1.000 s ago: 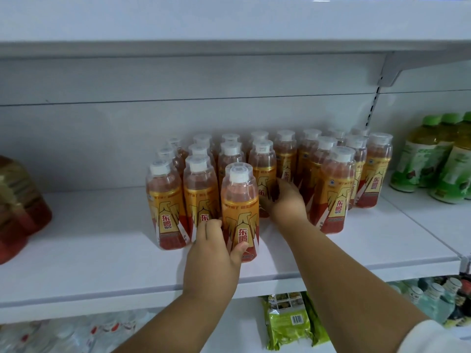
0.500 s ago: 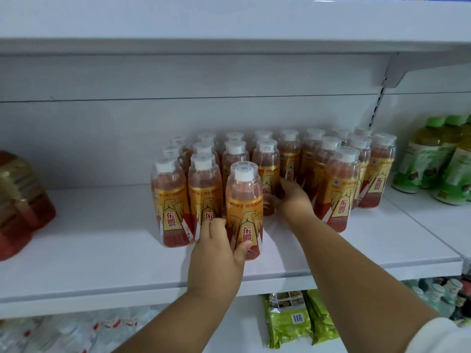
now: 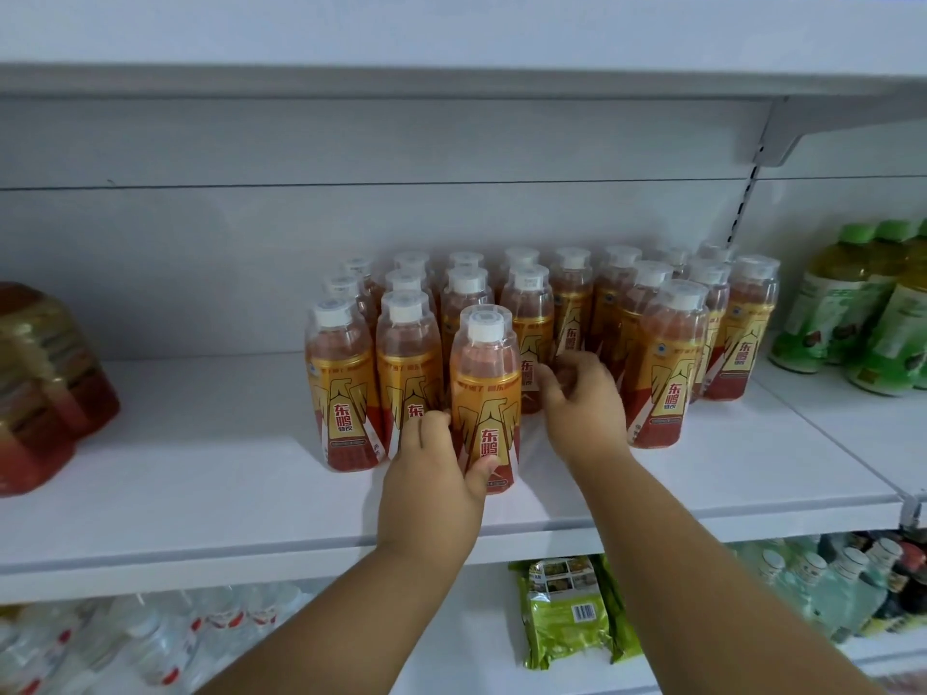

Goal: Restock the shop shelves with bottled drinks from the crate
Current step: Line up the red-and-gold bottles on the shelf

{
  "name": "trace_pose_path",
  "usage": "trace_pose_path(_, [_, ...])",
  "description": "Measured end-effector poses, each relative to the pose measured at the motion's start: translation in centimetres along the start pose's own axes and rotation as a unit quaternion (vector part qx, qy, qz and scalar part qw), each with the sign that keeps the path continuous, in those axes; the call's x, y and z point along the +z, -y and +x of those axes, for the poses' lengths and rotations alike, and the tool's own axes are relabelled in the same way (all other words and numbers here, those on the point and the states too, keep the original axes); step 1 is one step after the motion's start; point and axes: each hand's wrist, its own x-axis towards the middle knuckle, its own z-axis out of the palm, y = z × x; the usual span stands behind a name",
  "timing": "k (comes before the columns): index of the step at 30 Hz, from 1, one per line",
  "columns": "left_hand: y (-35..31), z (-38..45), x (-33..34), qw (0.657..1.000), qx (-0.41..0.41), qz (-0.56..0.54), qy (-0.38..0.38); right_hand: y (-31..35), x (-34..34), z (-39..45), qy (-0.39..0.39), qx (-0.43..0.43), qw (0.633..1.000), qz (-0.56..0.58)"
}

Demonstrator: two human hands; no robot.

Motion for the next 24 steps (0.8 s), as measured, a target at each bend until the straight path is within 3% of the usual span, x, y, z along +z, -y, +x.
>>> trace_pose_path(4, [-0.2, 0.3, 0.0, 1.0, 0.009, -0.002, -0.001, 0.5, -0.5, -5.9, 0.077, -0.046, 0.989, 0.115])
trace_pose_path(8, [-0.2, 0.0, -0.1, 1.0, -0.006, -0.012, 0.008, 0.8, -0.4, -6.2, 0.139, -0.103, 0.984, 0.048])
trace_pose_path(18, [0.1, -1.0, -0.1, 0.992, -0.019, -0.113, 0.056, 0.4, 1.7, -4.6, 0.083, -0.112, 0.99, -0.03])
trace_pose_path(24, [0.6, -0.8, -0.1, 0.992, -0.003, -0.097, 0.085, 0.9, 3.3, -4.3, 0.056, -0.107, 0.992, -0.048])
